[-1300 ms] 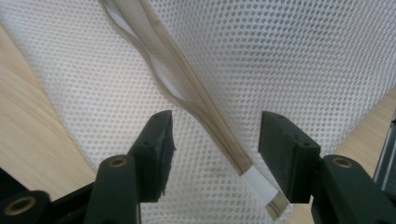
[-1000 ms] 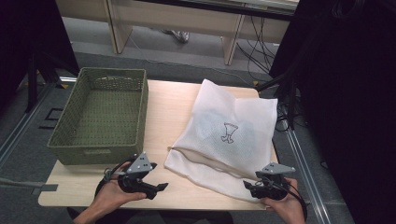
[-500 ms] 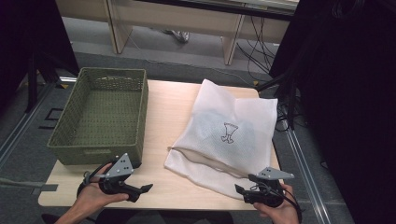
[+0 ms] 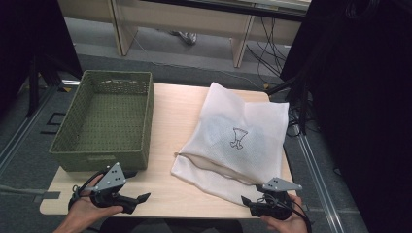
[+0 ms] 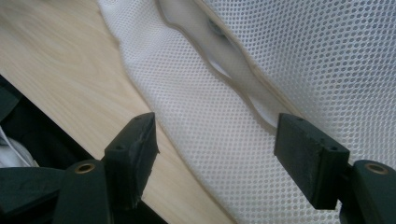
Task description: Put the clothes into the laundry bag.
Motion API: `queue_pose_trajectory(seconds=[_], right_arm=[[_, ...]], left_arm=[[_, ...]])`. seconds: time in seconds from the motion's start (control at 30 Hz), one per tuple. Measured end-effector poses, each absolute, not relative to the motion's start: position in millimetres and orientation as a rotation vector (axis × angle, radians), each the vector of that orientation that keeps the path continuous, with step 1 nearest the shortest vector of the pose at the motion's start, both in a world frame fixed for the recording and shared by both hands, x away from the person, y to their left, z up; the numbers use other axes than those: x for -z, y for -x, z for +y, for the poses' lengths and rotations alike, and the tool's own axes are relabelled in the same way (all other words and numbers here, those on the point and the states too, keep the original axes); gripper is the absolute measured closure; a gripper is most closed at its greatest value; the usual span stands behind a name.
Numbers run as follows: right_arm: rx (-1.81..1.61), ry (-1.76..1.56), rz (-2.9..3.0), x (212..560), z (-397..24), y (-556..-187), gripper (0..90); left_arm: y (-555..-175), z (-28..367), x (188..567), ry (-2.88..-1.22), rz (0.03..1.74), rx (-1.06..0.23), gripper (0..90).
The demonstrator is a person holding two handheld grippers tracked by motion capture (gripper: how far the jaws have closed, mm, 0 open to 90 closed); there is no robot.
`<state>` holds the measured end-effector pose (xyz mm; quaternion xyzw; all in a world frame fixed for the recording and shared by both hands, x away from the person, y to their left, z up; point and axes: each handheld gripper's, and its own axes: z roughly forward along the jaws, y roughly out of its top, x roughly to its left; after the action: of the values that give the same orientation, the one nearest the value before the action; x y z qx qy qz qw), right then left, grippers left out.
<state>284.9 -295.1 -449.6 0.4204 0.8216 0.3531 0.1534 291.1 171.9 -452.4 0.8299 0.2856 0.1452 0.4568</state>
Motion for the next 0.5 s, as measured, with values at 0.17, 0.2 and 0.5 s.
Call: queue_pose_trajectory(seconds=[0.17, 0.2, 0.5], right_arm=[[-0.99, -1.15, 2.368, 451.4, -293.5, -281.1, 30.5], [-0.987, -1.131, 2.374, 451.7, -293.4, -281.5, 30.3], [-0.968, -1.166, 2.375, 452.8, -293.2, -281.5, 30.2]], left_arm=[[-289.0, 175.0, 452.8, -2.03, 0.729, -0.367, 15.9], [-289.4, 176.0, 453.0, -2.026, 0.723, -0.369, 16.0], [-291.5, 174.2, 456.1, -2.046, 0.74, -0.347, 16.0]])
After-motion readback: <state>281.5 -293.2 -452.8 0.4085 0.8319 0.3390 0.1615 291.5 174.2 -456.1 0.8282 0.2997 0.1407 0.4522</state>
